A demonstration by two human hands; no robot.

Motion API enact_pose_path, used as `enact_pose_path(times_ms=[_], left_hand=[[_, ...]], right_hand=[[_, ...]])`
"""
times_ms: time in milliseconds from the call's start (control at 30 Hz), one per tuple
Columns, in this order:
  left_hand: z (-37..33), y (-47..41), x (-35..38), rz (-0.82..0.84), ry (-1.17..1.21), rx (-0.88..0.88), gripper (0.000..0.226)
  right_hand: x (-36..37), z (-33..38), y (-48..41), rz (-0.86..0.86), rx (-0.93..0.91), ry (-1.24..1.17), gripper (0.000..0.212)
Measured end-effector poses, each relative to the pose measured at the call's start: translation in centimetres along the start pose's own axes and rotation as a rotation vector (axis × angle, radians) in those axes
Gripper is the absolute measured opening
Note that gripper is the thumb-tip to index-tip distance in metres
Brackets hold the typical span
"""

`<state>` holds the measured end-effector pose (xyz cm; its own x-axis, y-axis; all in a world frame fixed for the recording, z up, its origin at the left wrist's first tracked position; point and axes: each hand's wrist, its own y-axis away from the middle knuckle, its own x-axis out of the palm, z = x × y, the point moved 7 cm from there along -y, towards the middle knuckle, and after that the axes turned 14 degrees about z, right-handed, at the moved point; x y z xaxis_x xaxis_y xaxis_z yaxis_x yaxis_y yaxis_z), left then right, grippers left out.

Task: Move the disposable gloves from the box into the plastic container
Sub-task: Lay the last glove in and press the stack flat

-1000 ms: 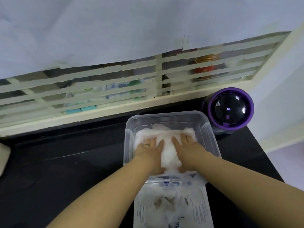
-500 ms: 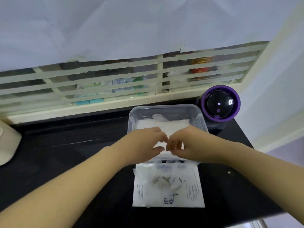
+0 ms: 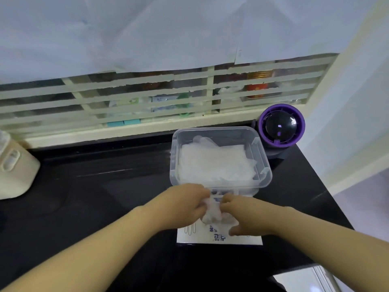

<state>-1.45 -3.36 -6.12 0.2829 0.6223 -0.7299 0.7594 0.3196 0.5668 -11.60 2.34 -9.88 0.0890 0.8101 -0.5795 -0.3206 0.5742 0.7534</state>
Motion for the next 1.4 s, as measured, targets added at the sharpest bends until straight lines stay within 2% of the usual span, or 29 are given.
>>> enact_pose_path(times_ms=[167,300,367,533,600,667,733,800,900,967,1067,1200,1267,1333,1400], left_hand=[[1.4,2.7,-3.6,-0.268,0.411,0.064,0.02],[2.1,4.4,-6.5,-0.458,0.572,0.125,0.028],[2.5,4.8,-7.5,-0.533,0.626,0.124,0.022],[3.2,5.4,-9.4,-0.661,0.645,0.1,0.026],[3.3,5.4,-10.2,-0.692,0.641,0.098,0.028],[3.0,5.5,-11.2,-0.724,0.608,0.095,0.03],[2.3,5.7,-12.3,-0.751,0.575,0.114,0.032],[1.7,5.7,-13.3,-0.768,0.551,0.153,0.033],[1.5,5.6,-14.3,-0.779,0.494,0.158,0.032],[2.0,5.8,-14.5,-0.794,0.494,0.145,0.031],[3.5,6.2,-14.6,-0.814,0.532,0.1,0.031],[5.1,6.5,-14.7,-0.889,0.655,0.063,0.029],[5.9,6.4,-14.6,-0.945,0.717,0.011,0.03],[6.6,6.3,-14.5,-1.003,0.777,-0.033,0.034],[6.8,6.2,-14.3,-1.049,0.79,-0.04,0.035]], right_hand=[[0.7,-0.1,-0.3,0.0,0.052,0.043,0.053],[0.5,0.5,0.3,0.025,0.028,0.012,0.056],[-0.5,0.8,1.6,0.036,0.012,-0.052,0.054],[-6.0,0.5,5.5,0.003,-0.012,-0.247,0.07],[-8.5,0.0,6.7,-0.079,-0.05,-0.387,0.085],[-10.8,-0.3,7.6,-0.239,-0.074,-0.466,0.09],[-12.0,0.0,7.6,-0.338,-0.135,-0.529,0.086],[-12.4,0.8,6.9,-0.349,-0.185,-0.6,0.075],[-12.7,1.2,5.6,-0.385,-0.219,-0.675,0.03],[-13.2,0.7,5.3,-0.458,-0.234,-0.759,0.009],[-14.0,-1.5,5.4,-0.579,-0.243,-1.021,0.006],[-13.7,-3.4,5.2,-0.693,-0.261,-1.365,0.013],[-12.8,-3.9,4.9,-0.76,-0.239,-1.519,0.023],[-10.9,-4.4,4.5,-0.794,-0.18,-1.747,0.047],[-8.2,-4.1,3.7,-0.707,-0.15,-2.011,0.076]])
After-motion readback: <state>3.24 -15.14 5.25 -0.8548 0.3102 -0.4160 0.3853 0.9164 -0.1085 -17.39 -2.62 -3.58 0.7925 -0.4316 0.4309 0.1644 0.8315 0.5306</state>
